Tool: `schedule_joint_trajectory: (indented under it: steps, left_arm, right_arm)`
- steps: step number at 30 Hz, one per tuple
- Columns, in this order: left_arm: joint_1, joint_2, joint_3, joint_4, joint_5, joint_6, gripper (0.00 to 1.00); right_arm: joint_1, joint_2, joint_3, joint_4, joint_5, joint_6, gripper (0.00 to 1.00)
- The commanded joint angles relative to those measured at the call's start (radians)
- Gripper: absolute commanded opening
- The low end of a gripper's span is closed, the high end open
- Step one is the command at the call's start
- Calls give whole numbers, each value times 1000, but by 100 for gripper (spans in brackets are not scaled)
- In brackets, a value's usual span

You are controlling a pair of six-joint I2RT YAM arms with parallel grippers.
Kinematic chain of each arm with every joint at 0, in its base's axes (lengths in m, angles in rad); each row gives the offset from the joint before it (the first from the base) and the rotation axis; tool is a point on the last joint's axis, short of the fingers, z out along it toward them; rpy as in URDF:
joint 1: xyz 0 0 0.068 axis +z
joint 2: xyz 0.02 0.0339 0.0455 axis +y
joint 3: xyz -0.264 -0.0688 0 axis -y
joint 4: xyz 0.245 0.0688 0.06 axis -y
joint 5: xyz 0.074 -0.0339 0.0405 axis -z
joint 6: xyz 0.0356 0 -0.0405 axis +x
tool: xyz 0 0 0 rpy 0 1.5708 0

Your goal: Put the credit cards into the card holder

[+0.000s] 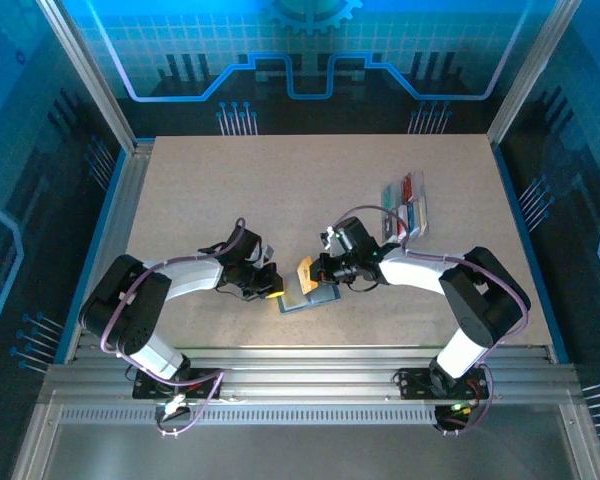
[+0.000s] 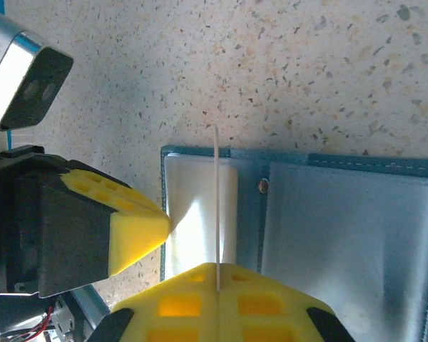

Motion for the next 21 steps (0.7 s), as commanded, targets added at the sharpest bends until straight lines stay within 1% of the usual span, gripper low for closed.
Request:
schedule_joint_trajectory:
  steps: [1, 5, 8, 13, 17, 21]
  left_arm:
    - [6, 8, -33, -30, -8, 14, 2]
    - [8, 4, -33, -34, -9, 17, 1]
    - [7, -24, -23, -66, -34, 29, 1]
    - [4, -101, 7, -51, 23, 15, 3]
    - [-25, -133, 54, -93, -4, 22, 4]
    - [-65, -90, 98, -120, -38, 26, 4]
  right_arm:
    - [17, 1, 26, -43, 10, -22, 0]
    - [17, 11, 24, -45, 18, -26, 0]
    - [14, 24, 23, -42, 15, -29, 0]
    - [15, 55, 20, -30, 10, -28, 0]
    - [15, 58, 14, -16, -2, -25, 0]
    - [14, 39, 17, -25, -6, -35, 0]
